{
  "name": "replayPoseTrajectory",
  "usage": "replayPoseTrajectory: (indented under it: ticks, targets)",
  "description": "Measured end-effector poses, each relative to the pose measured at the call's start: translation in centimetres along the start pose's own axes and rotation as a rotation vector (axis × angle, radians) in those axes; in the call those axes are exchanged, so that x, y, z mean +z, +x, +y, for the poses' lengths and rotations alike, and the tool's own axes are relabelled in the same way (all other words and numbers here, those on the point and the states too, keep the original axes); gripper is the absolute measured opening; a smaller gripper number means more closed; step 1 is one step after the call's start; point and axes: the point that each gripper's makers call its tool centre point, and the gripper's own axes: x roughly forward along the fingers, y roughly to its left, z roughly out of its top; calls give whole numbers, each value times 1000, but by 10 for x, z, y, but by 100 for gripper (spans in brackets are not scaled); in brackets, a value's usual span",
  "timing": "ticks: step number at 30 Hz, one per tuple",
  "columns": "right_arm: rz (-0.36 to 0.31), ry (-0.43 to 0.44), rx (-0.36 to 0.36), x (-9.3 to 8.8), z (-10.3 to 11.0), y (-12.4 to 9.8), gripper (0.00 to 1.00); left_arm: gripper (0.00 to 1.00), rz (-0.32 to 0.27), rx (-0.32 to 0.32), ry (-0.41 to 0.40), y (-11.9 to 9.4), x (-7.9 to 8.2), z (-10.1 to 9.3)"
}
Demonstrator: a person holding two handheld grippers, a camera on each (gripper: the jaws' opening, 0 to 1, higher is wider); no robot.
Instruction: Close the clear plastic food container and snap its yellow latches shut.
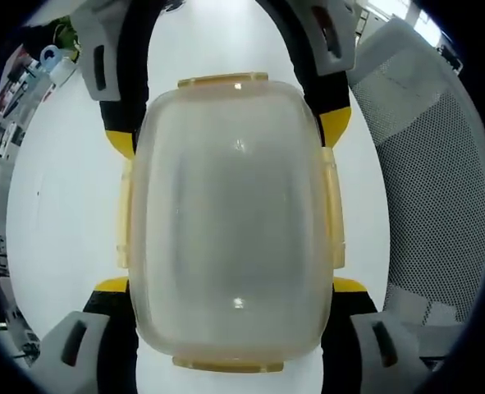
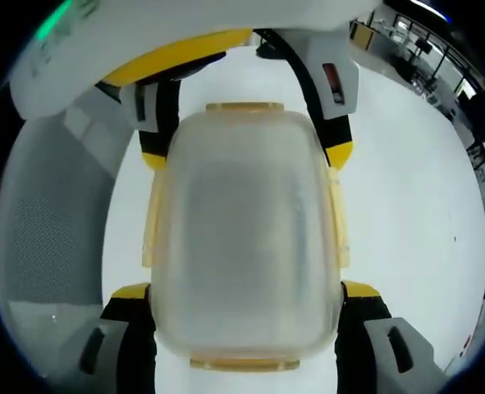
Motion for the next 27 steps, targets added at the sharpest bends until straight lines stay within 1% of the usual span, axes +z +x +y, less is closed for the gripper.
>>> replayPoseTrajectory:
  ticks: [10,15,18,27]
  targets:
    - [-3,-4,-2,-1,0,1,92,95,7,2,-1,0,0,0]
    - [1,3,9,-2,-1,1,92,96,6,-3,-3,0,0,0]
    - [8,-5,12,-1,-4,0,92,96,-4,-5,-9,1,0,5]
    - [-1,1,5,0,-17,0,92,96,11,-11,-5,4,-2,17]
